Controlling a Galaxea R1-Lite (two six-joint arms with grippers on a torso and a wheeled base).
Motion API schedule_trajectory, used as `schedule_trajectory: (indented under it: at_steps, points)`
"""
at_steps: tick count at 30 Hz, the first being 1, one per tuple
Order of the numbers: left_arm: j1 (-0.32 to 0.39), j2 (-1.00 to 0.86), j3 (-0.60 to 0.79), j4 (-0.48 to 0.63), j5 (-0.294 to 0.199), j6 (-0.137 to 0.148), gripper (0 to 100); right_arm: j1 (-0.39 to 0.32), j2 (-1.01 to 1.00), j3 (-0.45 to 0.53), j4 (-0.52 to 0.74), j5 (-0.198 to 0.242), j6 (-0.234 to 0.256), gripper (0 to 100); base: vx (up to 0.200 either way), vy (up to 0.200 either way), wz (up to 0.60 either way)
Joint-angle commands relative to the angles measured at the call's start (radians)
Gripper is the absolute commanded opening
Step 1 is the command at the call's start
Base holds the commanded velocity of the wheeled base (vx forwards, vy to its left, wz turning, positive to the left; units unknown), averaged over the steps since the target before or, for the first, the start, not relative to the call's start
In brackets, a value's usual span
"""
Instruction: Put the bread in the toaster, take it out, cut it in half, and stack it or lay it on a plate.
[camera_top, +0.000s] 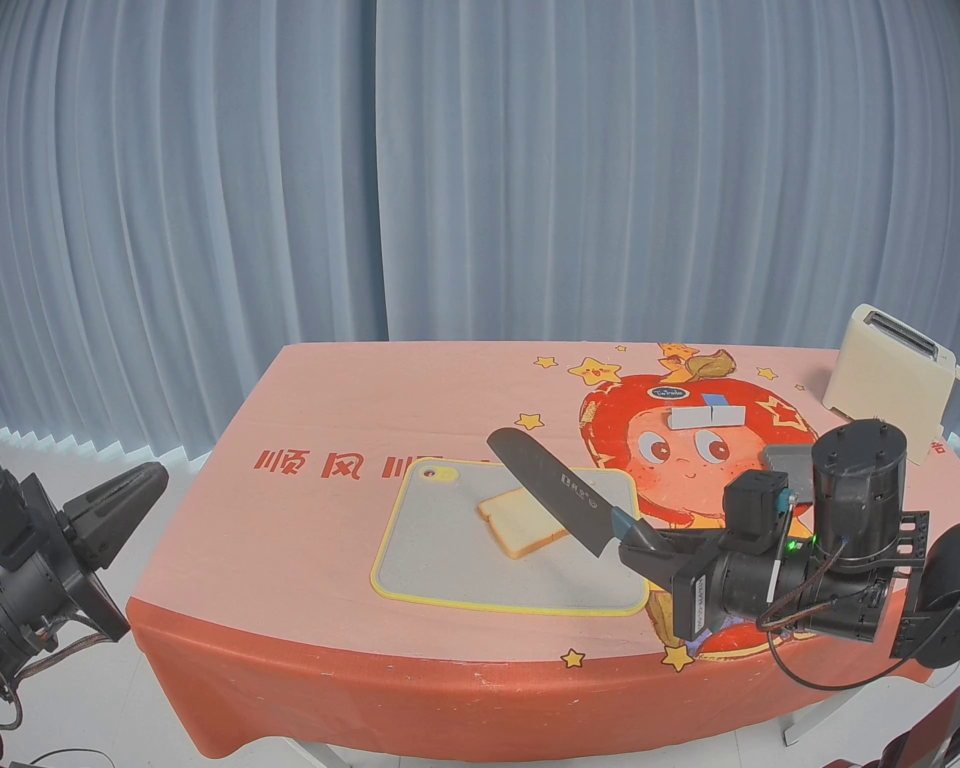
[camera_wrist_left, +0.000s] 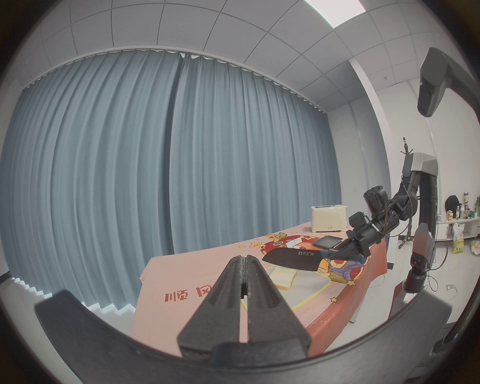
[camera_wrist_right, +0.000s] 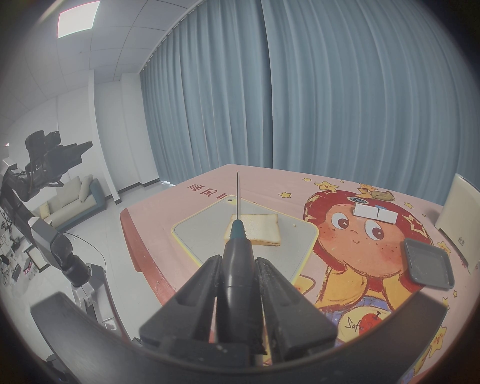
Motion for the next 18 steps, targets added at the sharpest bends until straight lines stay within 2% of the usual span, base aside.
schedule_trajectory:
  at_steps: [1, 3, 12, 16, 18]
  points:
    - [-0.015, 0.006, -0.028, 0.001, -0.008, -0.001, 0, 0.005, 0.005, 0.000, 0.000, -0.001, 0.002, 0, 0.000, 0.000, 0.00]
    - [-0.015, 0.010, -0.050, 0.004, -0.008, -0.001, 0, 0.005, 0.004, -0.002, 0.000, -0.001, 0.002, 0, 0.000, 0.000, 0.00]
    - [-0.020, 0.176, -0.211, -0.001, -0.063, -0.004, 0, 0.006, 0.007, 0.001, 0.000, -0.002, 0.002, 0, 0.000, 0.000, 0.00]
    - [-0.020, 0.219, -0.257, -0.001, -0.064, -0.063, 0, 0.011, 0.019, 0.003, 0.000, -0.004, 0.002, 0, 0.000, 0.000, 0.00]
    - [-0.020, 0.251, -0.277, -0.007, -0.066, -0.074, 0, 0.012, 0.021, 0.003, -0.002, -0.013, 0.002, 0, 0.000, 0.000, 0.00]
